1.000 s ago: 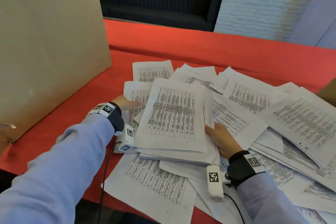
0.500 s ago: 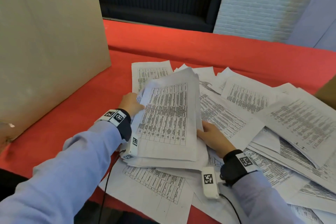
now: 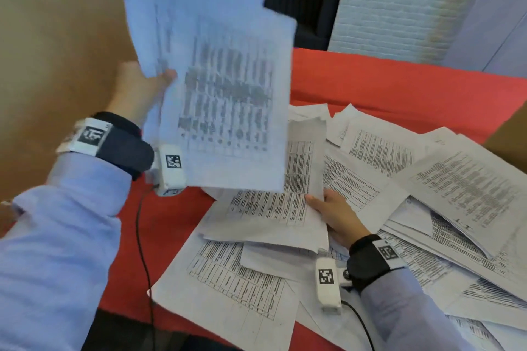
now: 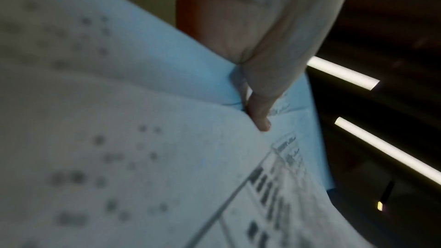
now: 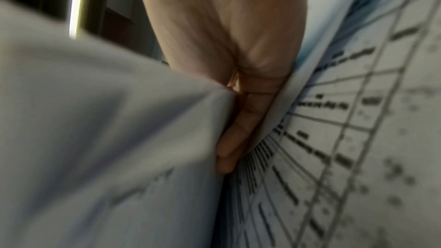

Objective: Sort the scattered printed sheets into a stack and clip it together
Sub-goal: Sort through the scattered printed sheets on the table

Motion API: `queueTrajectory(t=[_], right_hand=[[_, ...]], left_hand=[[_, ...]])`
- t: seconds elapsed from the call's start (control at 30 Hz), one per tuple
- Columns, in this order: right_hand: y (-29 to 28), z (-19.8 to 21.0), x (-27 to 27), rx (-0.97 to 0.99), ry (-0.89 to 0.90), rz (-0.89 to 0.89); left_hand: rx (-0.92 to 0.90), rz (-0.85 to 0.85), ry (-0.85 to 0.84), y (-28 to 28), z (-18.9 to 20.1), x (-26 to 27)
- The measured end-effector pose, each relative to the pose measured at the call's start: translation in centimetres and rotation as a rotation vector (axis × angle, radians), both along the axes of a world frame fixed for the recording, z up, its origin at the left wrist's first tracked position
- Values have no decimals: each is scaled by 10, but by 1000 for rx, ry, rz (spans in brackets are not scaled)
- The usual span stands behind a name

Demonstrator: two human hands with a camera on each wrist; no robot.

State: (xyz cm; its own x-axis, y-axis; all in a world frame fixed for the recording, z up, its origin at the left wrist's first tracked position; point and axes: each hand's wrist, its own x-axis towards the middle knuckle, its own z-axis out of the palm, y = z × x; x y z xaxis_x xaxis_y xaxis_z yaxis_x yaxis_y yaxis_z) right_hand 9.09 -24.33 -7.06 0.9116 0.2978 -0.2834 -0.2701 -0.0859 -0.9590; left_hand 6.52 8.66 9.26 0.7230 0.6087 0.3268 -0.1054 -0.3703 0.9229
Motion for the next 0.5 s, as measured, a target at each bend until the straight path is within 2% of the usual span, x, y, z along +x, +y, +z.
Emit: queueTrajectory(t=[0.1,0.23,0.37,0.43,0.5], right_hand=[[-1,-2,0,-56,-33,38],[-3,1,1,-87,-26,42],[-3,2,2,95,74,-40],[2,3,5,25,20,-18],[11,5,2,-148,-97,46]], left_hand=[[-76,-103,248,-22,-51,17],[-111,-236,468,-47,-110,28],[-39,-173,681,-53,-131,31],[23,-189,787,-61,-135,30],[96,-229,829,-74,-143,31]])
